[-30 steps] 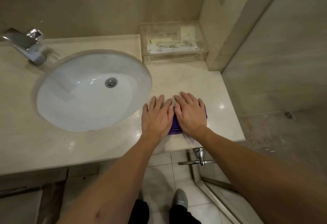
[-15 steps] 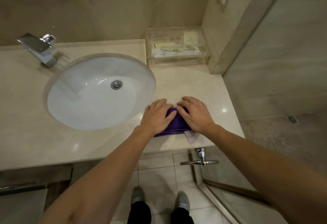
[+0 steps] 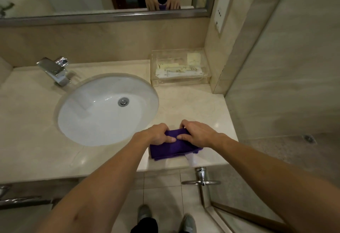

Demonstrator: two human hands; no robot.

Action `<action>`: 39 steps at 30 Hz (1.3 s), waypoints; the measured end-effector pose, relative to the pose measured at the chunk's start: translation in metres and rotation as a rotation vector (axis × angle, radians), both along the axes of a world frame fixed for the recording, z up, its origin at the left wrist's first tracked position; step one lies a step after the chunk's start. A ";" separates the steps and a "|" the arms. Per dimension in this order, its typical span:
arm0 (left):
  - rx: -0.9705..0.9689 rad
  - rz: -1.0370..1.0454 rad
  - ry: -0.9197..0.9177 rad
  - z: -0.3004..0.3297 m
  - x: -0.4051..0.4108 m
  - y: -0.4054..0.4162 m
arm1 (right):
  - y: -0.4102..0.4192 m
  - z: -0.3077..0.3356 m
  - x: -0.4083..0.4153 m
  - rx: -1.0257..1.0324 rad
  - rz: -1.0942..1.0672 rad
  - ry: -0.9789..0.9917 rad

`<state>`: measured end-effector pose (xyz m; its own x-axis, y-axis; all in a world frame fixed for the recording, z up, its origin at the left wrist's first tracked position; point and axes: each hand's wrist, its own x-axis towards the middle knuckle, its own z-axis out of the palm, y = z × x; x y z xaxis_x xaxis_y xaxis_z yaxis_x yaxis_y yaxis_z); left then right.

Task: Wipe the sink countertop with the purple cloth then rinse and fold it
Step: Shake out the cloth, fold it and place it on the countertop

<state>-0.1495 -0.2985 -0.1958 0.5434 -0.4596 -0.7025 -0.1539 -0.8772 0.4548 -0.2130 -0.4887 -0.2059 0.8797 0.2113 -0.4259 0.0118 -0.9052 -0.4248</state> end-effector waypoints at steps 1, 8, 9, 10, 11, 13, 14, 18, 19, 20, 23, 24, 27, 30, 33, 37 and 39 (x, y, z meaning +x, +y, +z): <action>-0.007 0.016 0.000 0.004 0.005 -0.001 | -0.002 0.005 0.006 0.008 -0.002 0.010; -0.073 -0.024 -0.150 0.055 0.118 -0.034 | -0.030 0.060 0.104 0.034 -0.115 -0.078; -0.087 -0.035 -0.172 0.062 0.142 -0.042 | -0.037 0.066 0.124 0.032 -0.140 -0.107; -0.104 -0.043 -0.192 0.069 0.165 -0.051 | -0.044 0.071 0.144 0.036 -0.170 -0.133; -0.121 -0.050 -0.215 0.074 0.188 -0.059 | -0.051 0.074 0.165 0.044 -0.202 -0.157; -0.142 -0.072 -0.253 0.081 0.232 -0.074 | -0.067 0.077 0.210 0.067 -0.265 -0.205; -0.141 -0.075 -0.271 0.082 0.252 -0.082 | -0.074 0.077 0.232 0.078 -0.290 -0.220; -0.095 -0.072 -0.353 0.065 0.321 -0.109 | -0.091 0.066 0.303 0.079 -0.350 -0.196; -0.077 -0.078 -0.379 0.058 0.332 -0.114 | -0.094 0.059 0.315 0.068 -0.360 -0.186; -0.067 -0.081 -0.383 0.049 0.341 -0.118 | -0.097 0.052 0.323 0.063 -0.366 -0.164; -0.090 -0.082 -0.342 0.029 0.351 -0.121 | -0.103 0.033 0.333 0.070 -0.368 -0.134; -0.122 -0.068 -0.340 0.024 0.352 -0.120 | -0.104 0.029 0.334 0.065 -0.368 -0.150; -0.183 -0.054 -0.491 0.018 0.343 -0.111 | -0.104 0.026 0.331 -0.023 -0.323 -0.229; -0.204 -0.017 -0.683 0.012 0.323 -0.104 | -0.098 0.026 0.326 -0.070 -0.331 -0.336; -0.223 0.037 -0.787 0.002 0.305 -0.102 | -0.079 0.022 0.320 -0.116 -0.387 -0.471; -0.120 0.107 -0.803 -0.010 0.287 -0.108 | -0.058 0.002 0.310 -0.208 -0.422 -0.478; -0.084 0.100 -0.859 -0.016 0.285 -0.110 | -0.058 -0.004 0.308 -0.216 -0.416 -0.499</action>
<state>0.1354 -0.4085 -0.2113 0.9106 -0.4133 0.0034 -0.3975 -0.8736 0.2807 0.0947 -0.5471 -0.2098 0.9712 -0.2313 0.0566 -0.2084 -0.9405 -0.2685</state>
